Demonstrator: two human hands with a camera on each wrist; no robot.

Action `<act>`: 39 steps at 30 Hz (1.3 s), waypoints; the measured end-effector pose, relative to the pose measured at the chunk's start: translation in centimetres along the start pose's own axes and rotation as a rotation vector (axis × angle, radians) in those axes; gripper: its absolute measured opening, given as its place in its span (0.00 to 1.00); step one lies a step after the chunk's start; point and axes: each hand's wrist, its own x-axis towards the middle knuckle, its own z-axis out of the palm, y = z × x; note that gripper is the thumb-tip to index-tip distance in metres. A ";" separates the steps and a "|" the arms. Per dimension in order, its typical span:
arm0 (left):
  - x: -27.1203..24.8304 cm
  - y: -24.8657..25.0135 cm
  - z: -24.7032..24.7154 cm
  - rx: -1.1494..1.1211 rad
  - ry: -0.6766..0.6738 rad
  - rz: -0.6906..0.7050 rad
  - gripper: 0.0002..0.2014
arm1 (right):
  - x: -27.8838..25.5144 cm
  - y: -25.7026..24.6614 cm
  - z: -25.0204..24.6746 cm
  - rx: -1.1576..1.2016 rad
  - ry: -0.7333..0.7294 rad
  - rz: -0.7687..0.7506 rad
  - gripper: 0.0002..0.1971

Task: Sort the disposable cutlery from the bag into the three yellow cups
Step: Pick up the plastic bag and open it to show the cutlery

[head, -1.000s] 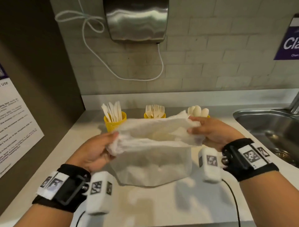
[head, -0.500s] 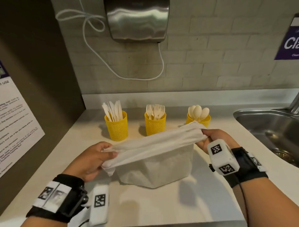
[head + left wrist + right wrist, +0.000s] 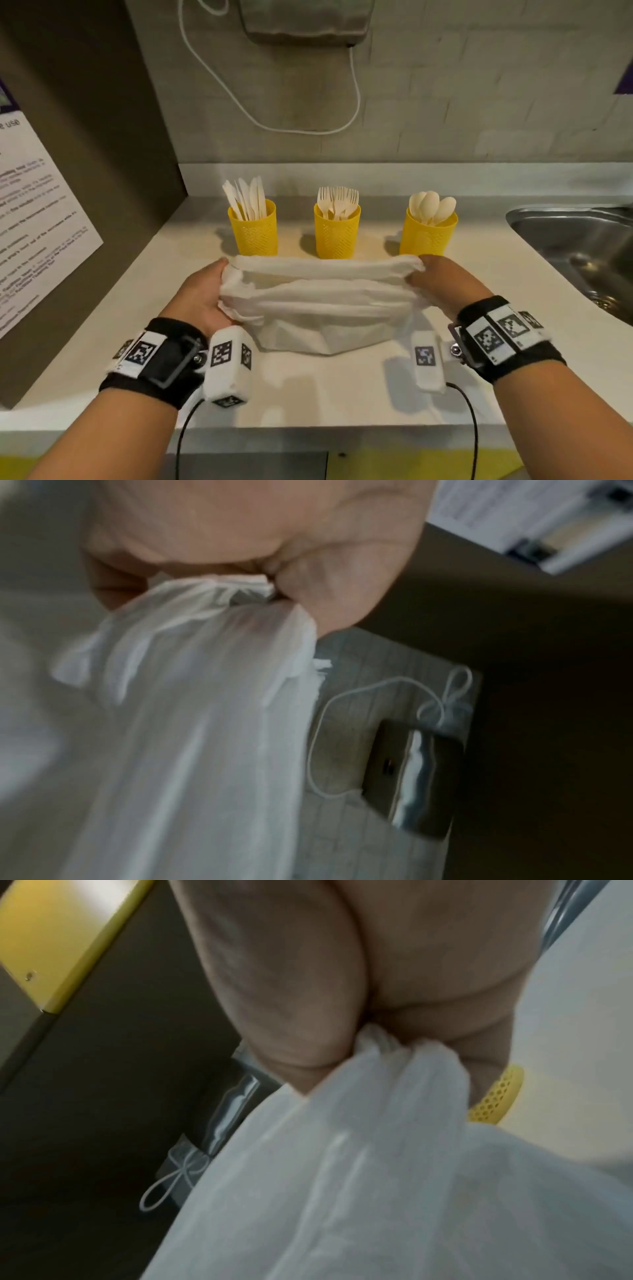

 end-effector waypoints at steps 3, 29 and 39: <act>-0.5 -0.4 -0.4 0.225 -0.096 0.047 0.22 | -0.3 0.3 -0.7 0.129 0.157 0.009 0.11; 1.8 -0.7 -2.9 -0.187 -0.128 0.086 0.53 | -2.3 1.0 0.4 1.333 -0.294 0.459 0.22; 1.6 -1.9 -2.4 0.883 0.246 0.358 0.05 | -2.3 1.6 0.5 0.958 -0.121 0.219 0.24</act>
